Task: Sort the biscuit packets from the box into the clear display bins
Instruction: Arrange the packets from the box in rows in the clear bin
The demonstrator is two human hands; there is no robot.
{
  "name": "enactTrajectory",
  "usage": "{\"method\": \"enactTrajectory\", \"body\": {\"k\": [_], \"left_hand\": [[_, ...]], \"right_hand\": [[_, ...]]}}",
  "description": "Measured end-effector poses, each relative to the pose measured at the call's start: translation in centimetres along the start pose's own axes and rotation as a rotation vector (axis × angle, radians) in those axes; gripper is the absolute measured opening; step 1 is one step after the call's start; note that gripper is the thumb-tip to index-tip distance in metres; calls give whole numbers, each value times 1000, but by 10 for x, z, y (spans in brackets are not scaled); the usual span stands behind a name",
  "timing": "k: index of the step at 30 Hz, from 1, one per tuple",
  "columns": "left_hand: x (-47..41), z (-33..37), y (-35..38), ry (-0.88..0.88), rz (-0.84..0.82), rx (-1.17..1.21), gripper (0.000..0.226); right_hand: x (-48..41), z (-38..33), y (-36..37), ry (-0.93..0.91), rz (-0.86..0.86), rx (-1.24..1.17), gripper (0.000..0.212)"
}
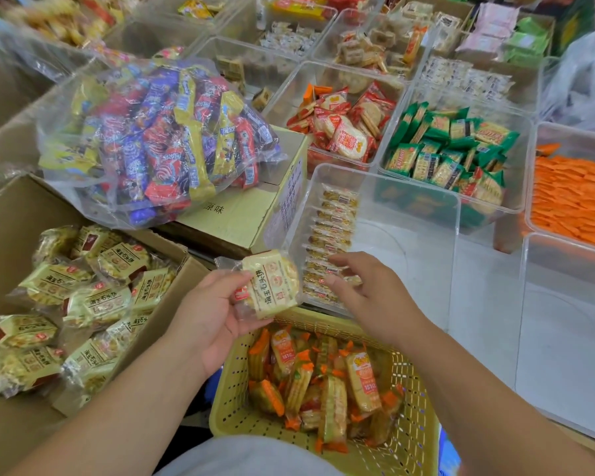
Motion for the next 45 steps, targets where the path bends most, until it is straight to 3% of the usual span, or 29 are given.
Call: {"method": "enactTrajectory", "body": {"k": [2, 6, 9, 12, 15, 17, 19, 21, 24, 26, 31, 35, 41, 45], "left_hand": [[0, 4, 14, 60, -17, -72, 8], [8, 9, 52, 300, -128, -331, 36], [14, 18, 75, 522, -213, -621, 20], [16, 16, 91, 542, -395, -702, 30], [20, 4, 103, 493, -547, -794, 41], [15, 1, 107, 490, -551, -897, 33], [5, 5, 105, 537, -453, -1094, 27], [-6, 10, 98, 614, -320, -1336, 44], [-29, -11, 76, 394, -261, -1552, 86], [-39, -29, 63, 261, -303, -1624, 105], [-46, -34, 57, 294, -285, -1673, 116], [-48, -37, 55, 283, -295, -1770, 117], [-51, -38, 57, 297, -322, -1851, 114], [-53, -38, 58, 300, -326, -1862, 114]], "right_hand": [[18, -23, 4, -12, 14, -119, 57], [32, -32, 23, 45, -11, -268, 74], [36, -27, 24, 70, 34, -380, 74], [37, -18, 11, 89, 109, -570, 67], [30, -2, -5, 110, 200, -733, 47], [23, 11, -16, 126, 270, -671, 33], [13, 26, -29, 135, 312, -568, 30], [-1, 42, -42, 145, 314, -373, 30], [-25, 76, -53, 180, 267, 5, 34], [-41, 97, -50, 202, 180, 224, 39], [-64, 135, -12, 249, -174, 466, 43], [-70, 147, 19, 303, -414, 410, 44], [-77, 152, 35, 465, -472, 177, 49], [-81, 149, 50, 399, -560, 304, 58]]}}
Point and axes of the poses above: each hand's wrist, its own x-axis away from the middle knuckle, its own y-axis out of the palm, z = x × y, the point moved 9 cm from there along -x, towards the middle knuckle, and after that the axes turned 3 degrees about y, right-handed, at the moved point
